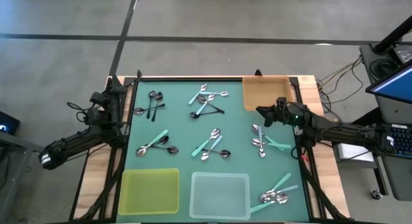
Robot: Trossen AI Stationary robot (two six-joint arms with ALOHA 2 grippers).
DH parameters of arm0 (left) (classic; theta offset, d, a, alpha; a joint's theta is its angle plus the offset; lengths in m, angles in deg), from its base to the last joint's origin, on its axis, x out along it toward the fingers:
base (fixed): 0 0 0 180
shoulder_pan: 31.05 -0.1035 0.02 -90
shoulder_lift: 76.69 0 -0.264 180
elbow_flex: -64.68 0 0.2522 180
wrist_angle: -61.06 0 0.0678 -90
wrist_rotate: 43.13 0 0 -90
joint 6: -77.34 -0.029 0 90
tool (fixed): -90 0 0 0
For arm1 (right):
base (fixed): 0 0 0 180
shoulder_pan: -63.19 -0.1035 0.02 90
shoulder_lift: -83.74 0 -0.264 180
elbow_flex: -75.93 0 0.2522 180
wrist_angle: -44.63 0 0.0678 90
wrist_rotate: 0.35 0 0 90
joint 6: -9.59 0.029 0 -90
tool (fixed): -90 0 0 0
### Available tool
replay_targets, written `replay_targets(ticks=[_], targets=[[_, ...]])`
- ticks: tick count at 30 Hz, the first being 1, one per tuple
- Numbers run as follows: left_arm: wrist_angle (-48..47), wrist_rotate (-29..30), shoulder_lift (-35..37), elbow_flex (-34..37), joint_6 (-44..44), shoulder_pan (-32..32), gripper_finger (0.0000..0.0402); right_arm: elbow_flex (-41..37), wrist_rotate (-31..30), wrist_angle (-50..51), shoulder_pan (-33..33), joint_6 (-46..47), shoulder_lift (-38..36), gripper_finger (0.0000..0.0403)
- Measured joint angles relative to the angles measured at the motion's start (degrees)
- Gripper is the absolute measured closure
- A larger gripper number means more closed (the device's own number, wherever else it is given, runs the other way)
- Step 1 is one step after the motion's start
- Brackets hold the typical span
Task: Sort silverware by color (type)
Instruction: Put the black spoon into the orange bin
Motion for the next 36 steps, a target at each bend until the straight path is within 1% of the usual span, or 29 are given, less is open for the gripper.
replay_targets(ticks=[4,6,12,15,23,29,36], targets=[[-0.02,0.00,-0.01,-0.01,0.00,0.00,0.0200,9.12,-2.81,12.84,0.00,-3.33,3.10,0.0330],[-0.02,0.00,0.00,0.01,0.00,-0.02,0.0200,12.89,-3.19,18.45,0.02,-5.18,5.44,0.0330],[-0.02,0.00,0.01,-0.01,0.00,0.00,0.0200,21.15,-3.00,30.59,0.00,-5.47,13.33,0.0330],[-0.04,0.00,0.01,0.01,0.00,0.00,0.0200,23.67,-2.77,31.05,0.00,-7.14,17.56,0.0330],[-0.03,0.00,-0.01,0.00,0.00,0.00,0.0200,29.39,-2.45,30.76,0.00,-23.18,31.87,0.0330],[-0.04,0.00,0.00,0.00,0.00,0.00,0.0200,34.55,-2.51,30.73,0.00,-29.68,42.36,0.0330],[-0.04,0.00,0.00,0.01,0.00,-0.01,0.0200,41.90,-2.52,30.73,0.00,-41.96,53.94,0.0330]])
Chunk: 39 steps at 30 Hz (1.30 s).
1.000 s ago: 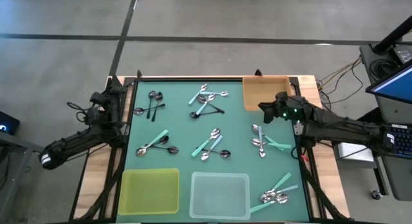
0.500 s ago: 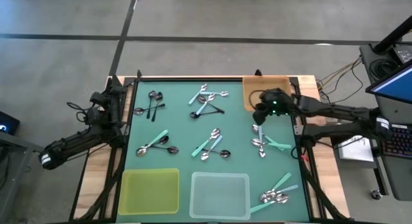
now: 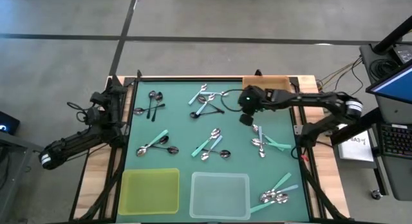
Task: Sort silverware by color (type)
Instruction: Put the black spoon into the orange bin
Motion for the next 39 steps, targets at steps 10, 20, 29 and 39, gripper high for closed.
replay_targets(ticks=[10,20,29,39], targets=[[-0.02,0.00,-0.01,0.00,0.00,0.01,0.0200,16.38,-0.01,0.66,0.01,15.89,18.11,0.0330],[-0.02,0.00,-0.01,0.00,0.00,0.01,0.0200,27.87,0.12,5.43,-0.06,21.86,29.77,0.0330],[-0.11,0.00,-0.01,0.00,0.00,-0.01,0.0200,31.40,0.56,4.63,-1.70,26.55,32.81,0.0330],[-0.26,0.00,-0.01,0.00,0.02,0.01,0.0200,31.47,-0.15,-0.79,-3.13,25.35,35.46,0.0330]])
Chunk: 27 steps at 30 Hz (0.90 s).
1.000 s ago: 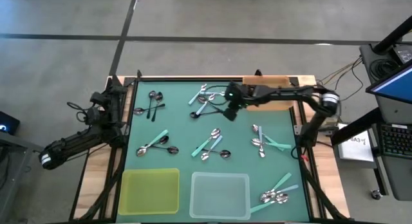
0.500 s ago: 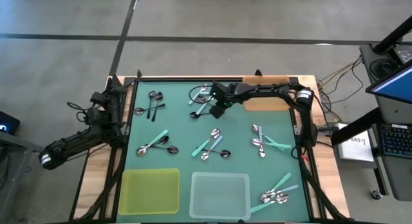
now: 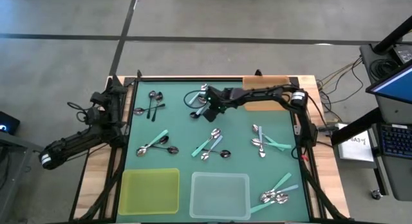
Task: Sort silverware by color (type)
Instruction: Put the black spoon into the orange bin
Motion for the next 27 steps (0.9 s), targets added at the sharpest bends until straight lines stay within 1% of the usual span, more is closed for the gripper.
replay_targets(ticks=[3,12,15,19,20,23,27], targets=[[0.01,0.00,0.01,0.00,-0.02,0.00,0.0200,0.00,-0.39,-0.62,0.00,-1.85,1.16,0.0330],[0.02,-0.01,0.02,0.00,-0.02,-0.01,0.0200,0.17,-0.92,-1.08,0.00,-3.40,2.46,0.0333],[-0.01,0.00,-0.01,0.00,-0.02,0.00,0.0200,0.15,-0.73,-0.75,0.00,-3.64,2.37,0.0348],[-0.01,-0.02,0.02,0.00,-0.02,0.00,0.0200,0.13,-0.74,-0.29,0.21,-3.83,2.36,0.0385],[-0.01,-0.02,0.02,0.00,-0.02,0.00,0.0200,0.11,-0.64,-0.28,0.27,-3.81,2.34,0.0389],[-0.01,-0.02,0.02,0.00,-0.02,0.00,0.0200,0.04,-0.51,-0.24,0.31,-3.39,1.88,0.0388],[-0.01,-0.02,0.02,0.00,-0.02,0.00,0.0200,-0.12,0.06,0.44,0.28,-3.40,0.86,0.0378]])
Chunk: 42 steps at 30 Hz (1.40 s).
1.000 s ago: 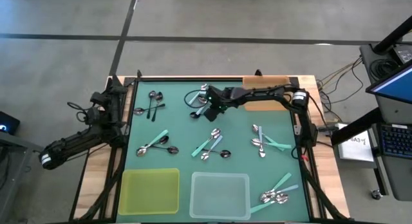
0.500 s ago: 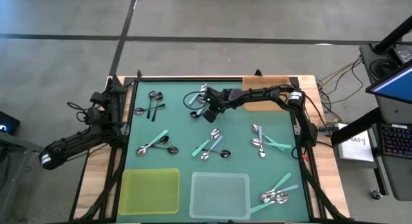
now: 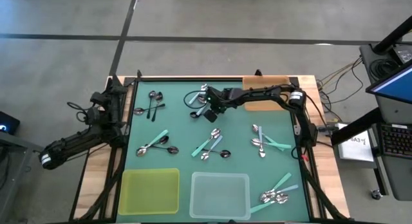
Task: Sort silverware by color (type)
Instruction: Put the black spoon into the orange bin
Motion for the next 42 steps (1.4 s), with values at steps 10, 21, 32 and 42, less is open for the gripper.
replay_targets(ticks=[10,21,32,42], targets=[[0.00,0.00,-0.01,0.00,0.00,0.00,0.0200,-0.01,-0.18,-0.37,-0.02,-1.15,0.04,0.0317],[0.00,-0.02,0.00,0.00,0.00,0.00,0.0200,1.04,-2.97,-0.51,0.00,-2.34,-3.02,0.0290],[-0.02,-0.02,-0.01,0.00,0.00,-0.02,0.0200,0.82,-2.94,0.25,0.60,-2.55,0.26,0.0292],[-0.16,-0.02,-0.01,0.00,0.00,-0.01,0.0200,1.16,-2.07,2.02,1.57,-2.92,3.30,0.0321]])
